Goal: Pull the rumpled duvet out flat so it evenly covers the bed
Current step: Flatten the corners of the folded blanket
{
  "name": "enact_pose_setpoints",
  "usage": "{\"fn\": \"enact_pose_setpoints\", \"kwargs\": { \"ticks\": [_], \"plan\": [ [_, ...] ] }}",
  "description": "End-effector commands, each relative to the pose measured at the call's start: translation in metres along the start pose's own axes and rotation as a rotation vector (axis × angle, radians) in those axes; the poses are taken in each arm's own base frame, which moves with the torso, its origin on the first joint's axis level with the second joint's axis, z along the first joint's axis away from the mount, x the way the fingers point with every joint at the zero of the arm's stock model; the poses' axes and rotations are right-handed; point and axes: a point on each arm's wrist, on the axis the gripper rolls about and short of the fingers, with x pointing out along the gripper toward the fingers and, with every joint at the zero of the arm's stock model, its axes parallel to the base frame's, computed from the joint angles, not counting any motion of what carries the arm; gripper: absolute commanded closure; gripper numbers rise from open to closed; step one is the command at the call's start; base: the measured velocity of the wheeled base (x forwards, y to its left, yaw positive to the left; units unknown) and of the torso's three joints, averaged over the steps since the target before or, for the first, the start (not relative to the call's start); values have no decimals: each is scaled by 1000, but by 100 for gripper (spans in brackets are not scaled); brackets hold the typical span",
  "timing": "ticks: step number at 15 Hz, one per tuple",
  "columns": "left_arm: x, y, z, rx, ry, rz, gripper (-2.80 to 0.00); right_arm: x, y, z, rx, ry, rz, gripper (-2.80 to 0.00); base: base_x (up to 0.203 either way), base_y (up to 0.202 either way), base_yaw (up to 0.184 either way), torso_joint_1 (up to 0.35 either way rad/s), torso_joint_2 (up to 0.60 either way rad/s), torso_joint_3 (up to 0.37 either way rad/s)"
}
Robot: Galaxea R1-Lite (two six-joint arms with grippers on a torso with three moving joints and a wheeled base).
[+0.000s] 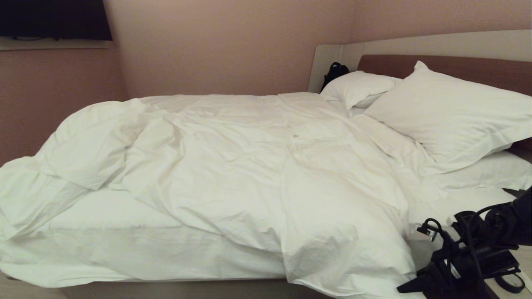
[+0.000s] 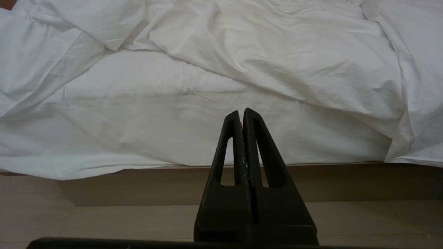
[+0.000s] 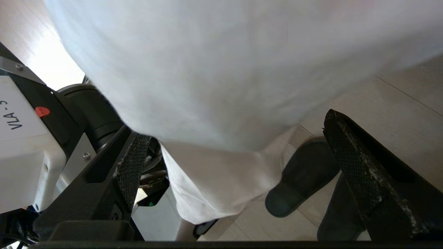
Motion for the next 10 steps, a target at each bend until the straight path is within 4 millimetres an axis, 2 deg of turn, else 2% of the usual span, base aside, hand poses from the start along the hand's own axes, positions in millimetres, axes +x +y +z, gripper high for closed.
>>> {"fn": "enact_pose_setpoints", "kwargs": {
  "ticks": [1, 9, 10],
  "plan": [
    [0, 0, 0, 0, -1, 1, 0, 2, 2, 2, -12, 3, 9, -280, 0, 0, 0, 0, 0, 0],
    [0, 0, 0, -1, -1, 1, 0, 8, 7, 4, -31, 26, 14, -280, 0, 0, 0, 0, 0, 0],
    [0, 0, 0, 0, 0, 1, 0, 8, 7, 4, -32, 26, 12, 0, 0, 0, 0, 0, 0, 0]
  ]
}}
